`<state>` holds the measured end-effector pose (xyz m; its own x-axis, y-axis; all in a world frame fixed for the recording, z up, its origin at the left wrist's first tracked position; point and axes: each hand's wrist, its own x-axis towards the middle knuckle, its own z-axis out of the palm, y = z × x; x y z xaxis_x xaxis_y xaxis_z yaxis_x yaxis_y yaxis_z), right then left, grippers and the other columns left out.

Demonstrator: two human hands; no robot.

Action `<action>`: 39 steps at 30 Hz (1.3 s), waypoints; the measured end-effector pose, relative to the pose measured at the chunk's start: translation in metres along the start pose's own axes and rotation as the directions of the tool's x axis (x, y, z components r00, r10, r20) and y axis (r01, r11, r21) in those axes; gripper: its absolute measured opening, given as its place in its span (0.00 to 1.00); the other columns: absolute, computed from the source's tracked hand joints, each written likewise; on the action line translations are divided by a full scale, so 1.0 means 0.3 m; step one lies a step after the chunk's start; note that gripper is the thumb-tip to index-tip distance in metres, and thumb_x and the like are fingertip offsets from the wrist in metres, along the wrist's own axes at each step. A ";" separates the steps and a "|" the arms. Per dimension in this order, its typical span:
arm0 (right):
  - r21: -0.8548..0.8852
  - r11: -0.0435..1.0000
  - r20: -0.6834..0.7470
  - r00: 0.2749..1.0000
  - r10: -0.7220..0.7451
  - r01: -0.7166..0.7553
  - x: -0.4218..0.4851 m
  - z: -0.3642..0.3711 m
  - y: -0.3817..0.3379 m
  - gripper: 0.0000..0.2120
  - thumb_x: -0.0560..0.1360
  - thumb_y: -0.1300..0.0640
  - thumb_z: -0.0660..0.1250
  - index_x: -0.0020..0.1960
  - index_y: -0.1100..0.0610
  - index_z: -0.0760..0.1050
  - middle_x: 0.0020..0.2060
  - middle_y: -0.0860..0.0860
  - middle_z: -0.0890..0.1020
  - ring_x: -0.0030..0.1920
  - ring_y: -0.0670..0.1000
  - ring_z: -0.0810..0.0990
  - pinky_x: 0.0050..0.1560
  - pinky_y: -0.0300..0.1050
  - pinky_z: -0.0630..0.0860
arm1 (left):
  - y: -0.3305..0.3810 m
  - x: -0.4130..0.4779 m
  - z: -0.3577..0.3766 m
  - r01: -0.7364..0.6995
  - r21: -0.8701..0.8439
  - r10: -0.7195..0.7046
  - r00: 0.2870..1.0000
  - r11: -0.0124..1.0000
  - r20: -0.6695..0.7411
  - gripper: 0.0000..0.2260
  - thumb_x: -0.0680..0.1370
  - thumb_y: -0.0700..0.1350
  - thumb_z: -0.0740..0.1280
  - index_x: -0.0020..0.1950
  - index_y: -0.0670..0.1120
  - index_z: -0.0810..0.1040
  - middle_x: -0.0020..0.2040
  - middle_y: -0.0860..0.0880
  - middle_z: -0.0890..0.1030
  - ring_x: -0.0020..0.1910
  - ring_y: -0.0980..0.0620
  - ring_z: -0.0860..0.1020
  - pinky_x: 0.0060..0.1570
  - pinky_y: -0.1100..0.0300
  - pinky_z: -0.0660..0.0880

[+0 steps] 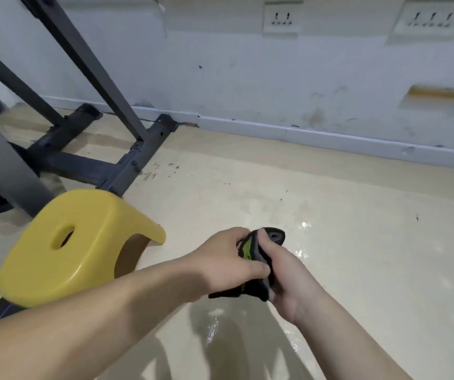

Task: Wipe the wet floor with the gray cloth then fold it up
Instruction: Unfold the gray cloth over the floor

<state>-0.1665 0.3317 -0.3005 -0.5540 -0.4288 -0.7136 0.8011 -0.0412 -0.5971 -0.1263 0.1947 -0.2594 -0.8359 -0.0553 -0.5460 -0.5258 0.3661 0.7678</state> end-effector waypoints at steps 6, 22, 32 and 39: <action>0.060 0.987 -0.072 0.987 -0.142 0.147 -0.015 -0.167 -0.091 0.13 0.84 0.48 0.61 0.62 0.54 0.78 0.52 0.54 0.88 0.54 0.55 0.87 0.51 0.53 0.84 | 0.135 0.027 0.090 0.001 0.241 0.027 0.993 0.971 -0.111 0.15 0.69 0.39 0.75 0.52 0.49 0.76 0.40 0.50 0.82 0.34 0.54 0.80 0.31 0.64 0.73; -0.341 0.929 -0.175 0.961 -0.213 0.144 0.219 -0.292 -0.043 0.19 0.81 0.44 0.65 0.50 0.61 0.78 0.46 0.60 0.85 0.40 0.55 0.83 0.43 0.47 0.79 | -0.042 0.312 -0.002 0.019 0.015 -0.012 0.924 1.000 -0.381 0.07 0.79 0.39 0.60 0.51 0.49 0.75 0.42 0.48 0.79 0.39 0.50 0.76 0.39 0.57 0.72; -0.322 0.928 -0.473 0.881 0.013 -0.186 0.512 -0.387 0.134 0.08 0.79 0.53 0.68 0.46 0.56 0.72 0.34 0.53 0.78 0.32 0.54 0.74 0.32 0.43 0.70 | -0.329 0.861 -0.045 -0.035 0.489 0.008 0.998 0.872 0.057 0.05 0.79 0.46 0.62 0.54 0.53 0.73 0.50 0.50 0.79 0.50 0.48 0.78 0.48 0.54 0.77; -0.069 0.989 -0.432 0.898 0.087 -0.129 0.803 -0.216 0.066 0.05 0.81 0.56 0.66 0.48 0.58 0.76 0.37 0.56 0.82 0.32 0.56 0.77 0.34 0.47 0.75 | -0.239 1.249 -0.274 -0.286 0.830 0.267 0.948 0.479 0.172 0.16 0.80 0.47 0.64 0.68 0.48 0.72 0.64 0.45 0.75 0.57 0.42 0.76 0.56 0.46 0.77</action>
<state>-0.2988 0.2861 -0.5080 -0.5251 0.0014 -0.8510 0.8486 0.0766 -0.5235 -0.4149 0.0713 -0.4916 -0.9057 0.2053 -0.3709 0.1176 0.9623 0.2454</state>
